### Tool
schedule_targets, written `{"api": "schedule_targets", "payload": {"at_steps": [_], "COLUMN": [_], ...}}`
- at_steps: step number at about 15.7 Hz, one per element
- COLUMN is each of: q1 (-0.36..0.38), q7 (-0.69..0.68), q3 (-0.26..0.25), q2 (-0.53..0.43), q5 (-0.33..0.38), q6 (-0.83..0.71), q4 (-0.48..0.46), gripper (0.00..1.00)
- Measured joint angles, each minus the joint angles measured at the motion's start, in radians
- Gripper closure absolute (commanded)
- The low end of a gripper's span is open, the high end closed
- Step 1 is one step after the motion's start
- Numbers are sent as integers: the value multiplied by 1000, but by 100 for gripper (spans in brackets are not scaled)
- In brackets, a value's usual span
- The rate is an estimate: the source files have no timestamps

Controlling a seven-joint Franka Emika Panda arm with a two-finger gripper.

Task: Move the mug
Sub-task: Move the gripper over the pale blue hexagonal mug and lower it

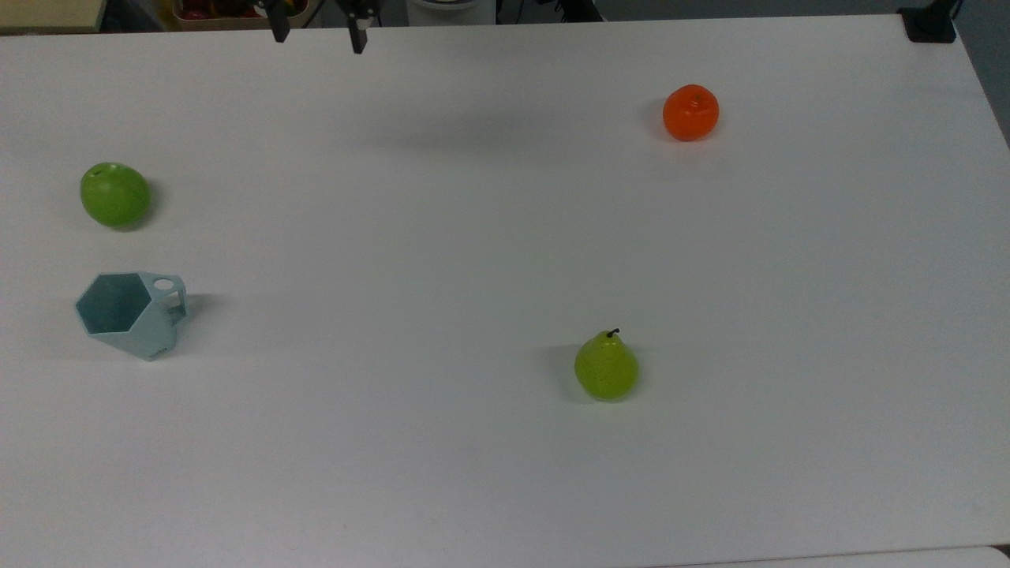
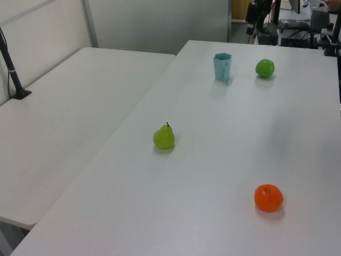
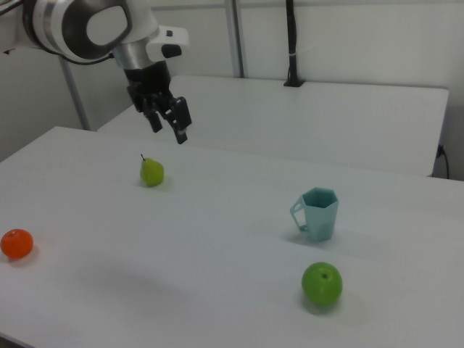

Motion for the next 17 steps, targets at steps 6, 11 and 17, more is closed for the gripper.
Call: {"api": "schedule_targets", "payload": {"at_steps": [6,11,17], "q1": [-14,-44,-80], "q7": [213,341,420], "q3": [-64,-100,-106], "q2": [97,213,319], "q5": [26,26,26], "q6": [131,278,422], "q4": [35,62,66], "gripper": [30,38,43]}}
